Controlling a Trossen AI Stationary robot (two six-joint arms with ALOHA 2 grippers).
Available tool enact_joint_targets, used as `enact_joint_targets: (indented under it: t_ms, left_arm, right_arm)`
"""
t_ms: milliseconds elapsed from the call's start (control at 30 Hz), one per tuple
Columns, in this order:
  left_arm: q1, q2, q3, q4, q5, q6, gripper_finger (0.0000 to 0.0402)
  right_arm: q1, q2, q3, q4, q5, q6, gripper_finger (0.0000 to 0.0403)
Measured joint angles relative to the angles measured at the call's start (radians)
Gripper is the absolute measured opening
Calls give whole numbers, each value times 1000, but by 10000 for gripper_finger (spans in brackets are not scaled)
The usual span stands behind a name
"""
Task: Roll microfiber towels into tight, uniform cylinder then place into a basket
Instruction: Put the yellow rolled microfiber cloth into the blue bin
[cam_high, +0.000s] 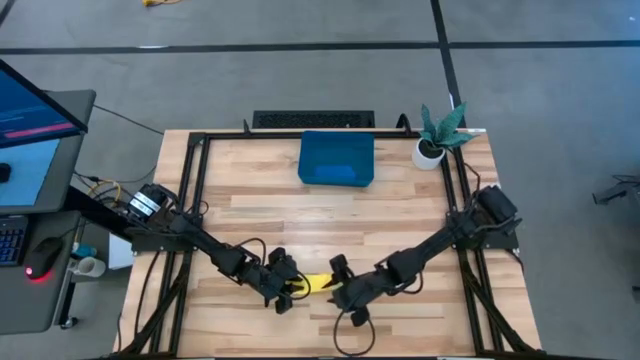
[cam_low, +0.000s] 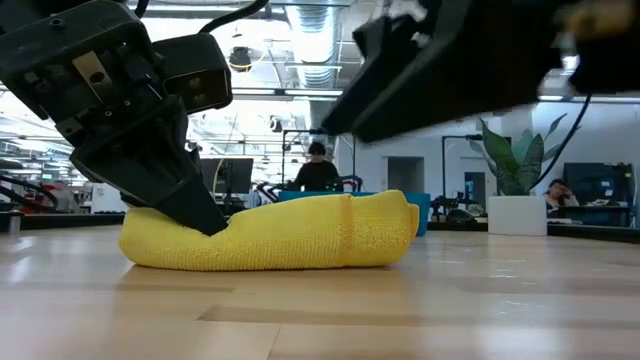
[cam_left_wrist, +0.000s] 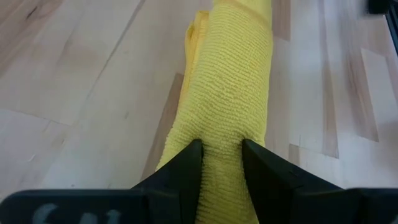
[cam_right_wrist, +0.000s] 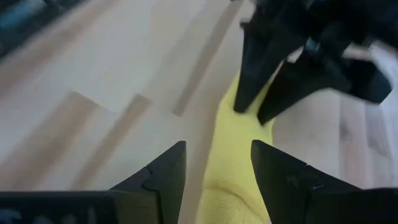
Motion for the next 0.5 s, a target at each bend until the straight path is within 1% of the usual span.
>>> enact_joint_targets:
  t_ms: [67, 233, 400, 500]
  left_arm:
    - [0, 0, 0, 0, -2, 0, 112]
    - [0, 0, 0, 0, -7, 5, 112]
    - [0, 0, 0, 0, -9, 5, 112]
    - [0, 0, 0, 0, -12, 6, 112]
  right_arm:
    - [-8, 27, 0, 17, 14, -38, 202]
    - [-35, 81, 0, 31, 15, -38, 202]
    - [-57, 96, 4, 30, 14, 42, 202]
    - [-67, 96, 5, -19, 6, 92, 202]
